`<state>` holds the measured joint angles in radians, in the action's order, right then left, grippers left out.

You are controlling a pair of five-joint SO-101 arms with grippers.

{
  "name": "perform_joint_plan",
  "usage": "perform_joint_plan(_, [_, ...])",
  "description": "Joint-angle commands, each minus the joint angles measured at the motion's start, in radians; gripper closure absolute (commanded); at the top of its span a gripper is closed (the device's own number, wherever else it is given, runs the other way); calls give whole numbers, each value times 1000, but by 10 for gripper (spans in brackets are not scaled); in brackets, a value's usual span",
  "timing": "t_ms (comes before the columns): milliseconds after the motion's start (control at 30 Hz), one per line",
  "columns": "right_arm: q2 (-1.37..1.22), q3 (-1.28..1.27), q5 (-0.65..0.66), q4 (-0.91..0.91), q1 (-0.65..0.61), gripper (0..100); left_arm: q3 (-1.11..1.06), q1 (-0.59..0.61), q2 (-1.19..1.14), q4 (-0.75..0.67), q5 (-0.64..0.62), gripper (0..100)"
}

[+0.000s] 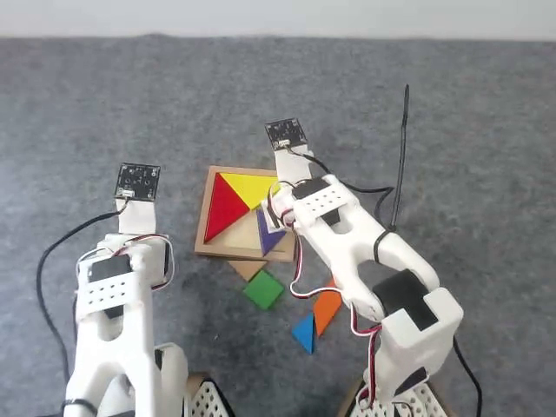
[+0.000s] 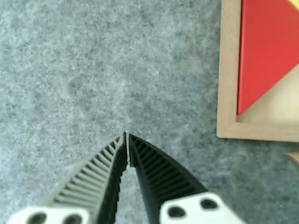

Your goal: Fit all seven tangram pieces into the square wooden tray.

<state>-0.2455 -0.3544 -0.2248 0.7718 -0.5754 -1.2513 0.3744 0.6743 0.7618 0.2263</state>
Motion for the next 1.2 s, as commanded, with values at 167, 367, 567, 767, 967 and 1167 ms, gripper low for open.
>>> perform_joint_plan(167, [217, 0, 12, 151, 13, 983, 5, 14, 31, -17, 8, 989])
perform_joint_plan(367, [386, -180, 18, -76, -24, 983, 5, 18, 31, -17, 8, 989])
perform_joint_plan(567, [283, -232, 117, -300, -153, 983, 5, 18, 32, -17, 6, 988])
perform_joint_plan(767, [93, -97, 124, -251, -176, 983, 5, 18, 32, -17, 6, 988])
perform_joint_plan(967, [16, 28, 120, -107, -113, 983, 5, 18, 32, -17, 8, 988])
perform_joint_plan(1167, [13, 44, 120, -114, -67, 983, 5, 18, 32, -17, 8, 988])
